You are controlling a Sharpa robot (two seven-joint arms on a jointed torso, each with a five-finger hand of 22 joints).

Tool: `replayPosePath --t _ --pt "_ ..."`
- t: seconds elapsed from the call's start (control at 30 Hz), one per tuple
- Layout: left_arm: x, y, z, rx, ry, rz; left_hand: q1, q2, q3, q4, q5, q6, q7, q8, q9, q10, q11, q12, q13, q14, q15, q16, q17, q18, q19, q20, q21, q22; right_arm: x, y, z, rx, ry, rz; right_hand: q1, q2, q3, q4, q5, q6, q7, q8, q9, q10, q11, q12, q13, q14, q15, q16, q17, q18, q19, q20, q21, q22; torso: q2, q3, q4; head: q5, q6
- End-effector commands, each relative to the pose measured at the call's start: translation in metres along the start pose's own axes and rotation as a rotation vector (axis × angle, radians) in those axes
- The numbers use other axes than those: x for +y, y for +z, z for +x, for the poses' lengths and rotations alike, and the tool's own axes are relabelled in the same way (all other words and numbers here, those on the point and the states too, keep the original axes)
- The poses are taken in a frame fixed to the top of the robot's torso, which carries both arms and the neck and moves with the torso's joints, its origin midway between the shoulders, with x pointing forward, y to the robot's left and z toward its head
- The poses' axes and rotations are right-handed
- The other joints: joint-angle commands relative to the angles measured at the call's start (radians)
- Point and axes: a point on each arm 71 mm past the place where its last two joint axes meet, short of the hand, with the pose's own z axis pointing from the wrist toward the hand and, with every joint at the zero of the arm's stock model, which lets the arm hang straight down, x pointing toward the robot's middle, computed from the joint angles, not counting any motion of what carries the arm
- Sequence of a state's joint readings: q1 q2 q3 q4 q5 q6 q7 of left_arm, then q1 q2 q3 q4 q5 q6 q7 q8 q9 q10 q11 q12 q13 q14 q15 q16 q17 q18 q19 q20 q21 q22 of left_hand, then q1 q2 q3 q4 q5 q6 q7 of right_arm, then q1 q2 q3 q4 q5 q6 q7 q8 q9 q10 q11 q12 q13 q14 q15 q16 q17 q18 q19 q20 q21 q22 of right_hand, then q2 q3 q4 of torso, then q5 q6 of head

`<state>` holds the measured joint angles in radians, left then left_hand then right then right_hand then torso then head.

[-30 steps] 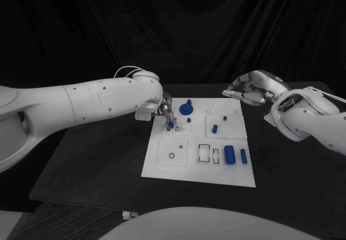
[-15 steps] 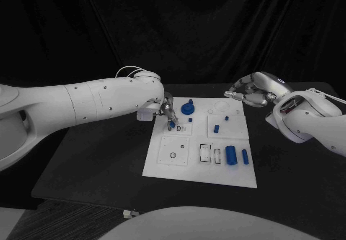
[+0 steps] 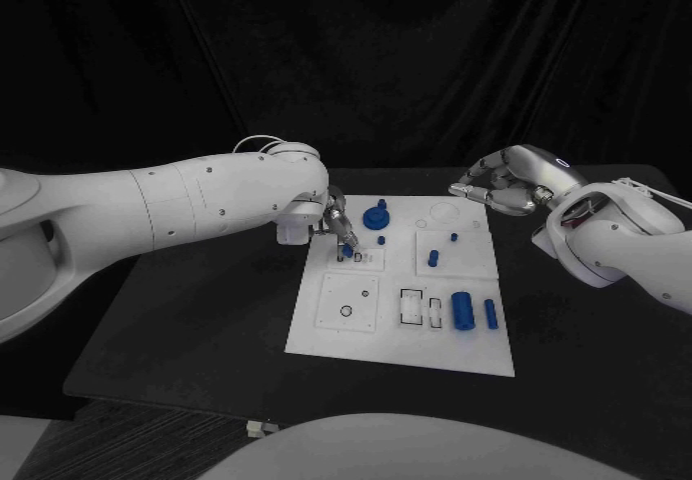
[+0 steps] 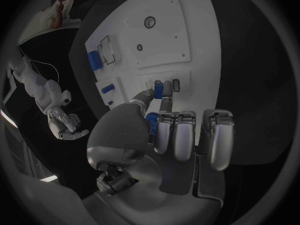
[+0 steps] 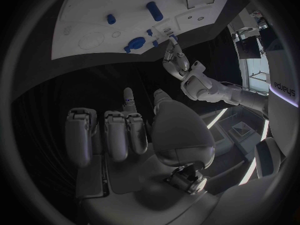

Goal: Assemble the parts on the task board

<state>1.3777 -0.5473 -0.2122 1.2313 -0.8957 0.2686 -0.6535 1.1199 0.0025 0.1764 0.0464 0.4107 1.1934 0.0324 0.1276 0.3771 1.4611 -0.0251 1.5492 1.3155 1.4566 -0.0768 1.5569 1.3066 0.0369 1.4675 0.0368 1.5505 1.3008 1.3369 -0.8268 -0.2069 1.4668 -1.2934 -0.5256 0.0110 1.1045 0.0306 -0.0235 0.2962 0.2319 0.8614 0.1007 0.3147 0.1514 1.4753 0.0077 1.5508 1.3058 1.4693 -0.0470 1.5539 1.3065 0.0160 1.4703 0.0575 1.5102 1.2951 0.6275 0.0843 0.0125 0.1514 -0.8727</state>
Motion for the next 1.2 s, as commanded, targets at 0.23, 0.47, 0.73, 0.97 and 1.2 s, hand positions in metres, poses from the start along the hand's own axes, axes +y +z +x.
replayPosePath --t 0.23,0.47,0.73,0.97,1.2 --pt "-0.0043 0.0017 -0.0008 0.006 -0.028 -0.002 -0.005 -0.003 0.102 -0.010 0.037 0.001 0.000 -0.005 0.025 0.110 -0.017 0.022 0.255 0.114 -0.017 0.014 0.264 -0.023 0.065 -0.016 -0.015 0.225 -0.0011 -0.0007 0.0011 0.001 0.000 0.010 0.031 0.004 0.004 -0.012 0.005 0.004 0.001 0.012 0.014 0.095 0.012 0.020 0.265 0.102 0.005 0.017 0.264 0.003 0.062 0.011 -0.003 0.251 0.000 0.0008 -0.0020 0.000 0.000" --pt "-0.0078 0.0046 0.0004 0.011 -0.026 0.008 -0.006 -0.001 0.105 -0.009 0.038 0.000 0.000 -0.006 0.025 0.110 -0.017 0.022 0.255 0.114 -0.017 0.014 0.264 -0.022 0.063 -0.016 -0.017 0.222 -0.0015 -0.0013 0.0011 -0.001 0.000 0.010 0.031 0.004 0.004 -0.012 0.005 0.004 0.001 0.012 0.014 0.095 0.012 0.020 0.265 0.102 0.005 0.017 0.264 0.003 0.062 0.011 -0.003 0.251 0.000 0.0003 -0.0011 -0.003 0.000" --pt "-0.0087 0.0072 -0.0015 0.004 -0.032 0.007 -0.007 -0.001 0.110 -0.009 0.036 -0.002 0.001 -0.008 0.026 0.110 -0.016 0.022 0.255 0.114 -0.016 0.014 0.264 -0.021 0.061 -0.016 -0.018 0.220 -0.0017 -0.0020 0.0014 -0.003 0.001 0.008 0.036 0.003 0.004 -0.013 0.007 0.004 0.001 0.012 0.014 0.095 0.012 0.020 0.265 0.102 0.005 0.017 0.264 0.003 0.061 0.011 -0.004 0.250 0.000 0.0001 -0.0007 -0.005 0.000" --pt "-0.0083 0.0085 -0.0021 0.004 -0.033 0.006 -0.008 -0.001 0.112 -0.009 0.034 -0.003 0.001 -0.009 0.027 0.110 -0.016 0.022 0.255 0.114 -0.016 0.014 0.264 -0.021 0.061 -0.015 -0.019 0.220 -0.0023 -0.0027 0.0023 -0.002 0.002 0.009 0.038 0.003 0.004 -0.013 0.008 0.004 0.001 0.011 0.014 0.095 0.012 0.020 0.265 0.102 0.005 0.017 0.264 0.003 0.061 0.011 -0.005 0.250 0.001 -0.0001 -0.0007 -0.004 0.000" --pt "-0.0092 0.0088 -0.0009 0.009 -0.030 0.010 -0.008 -0.001 0.113 -0.009 0.034 -0.004 0.001 -0.010 0.027 0.110 -0.016 0.022 0.255 0.114 -0.016 0.014 0.264 -0.021 0.060 -0.015 -0.020 0.219 -0.0027 -0.0027 0.0034 0.002 0.002 0.011 0.040 0.003 0.004 -0.012 0.009 0.004 0.001 0.011 0.014 0.095 0.012 0.020 0.265 0.102 0.005 0.017 0.264 0.003 0.061 0.011 -0.004 0.251 0.000 0.0002 -0.0009 -0.005 0.000"
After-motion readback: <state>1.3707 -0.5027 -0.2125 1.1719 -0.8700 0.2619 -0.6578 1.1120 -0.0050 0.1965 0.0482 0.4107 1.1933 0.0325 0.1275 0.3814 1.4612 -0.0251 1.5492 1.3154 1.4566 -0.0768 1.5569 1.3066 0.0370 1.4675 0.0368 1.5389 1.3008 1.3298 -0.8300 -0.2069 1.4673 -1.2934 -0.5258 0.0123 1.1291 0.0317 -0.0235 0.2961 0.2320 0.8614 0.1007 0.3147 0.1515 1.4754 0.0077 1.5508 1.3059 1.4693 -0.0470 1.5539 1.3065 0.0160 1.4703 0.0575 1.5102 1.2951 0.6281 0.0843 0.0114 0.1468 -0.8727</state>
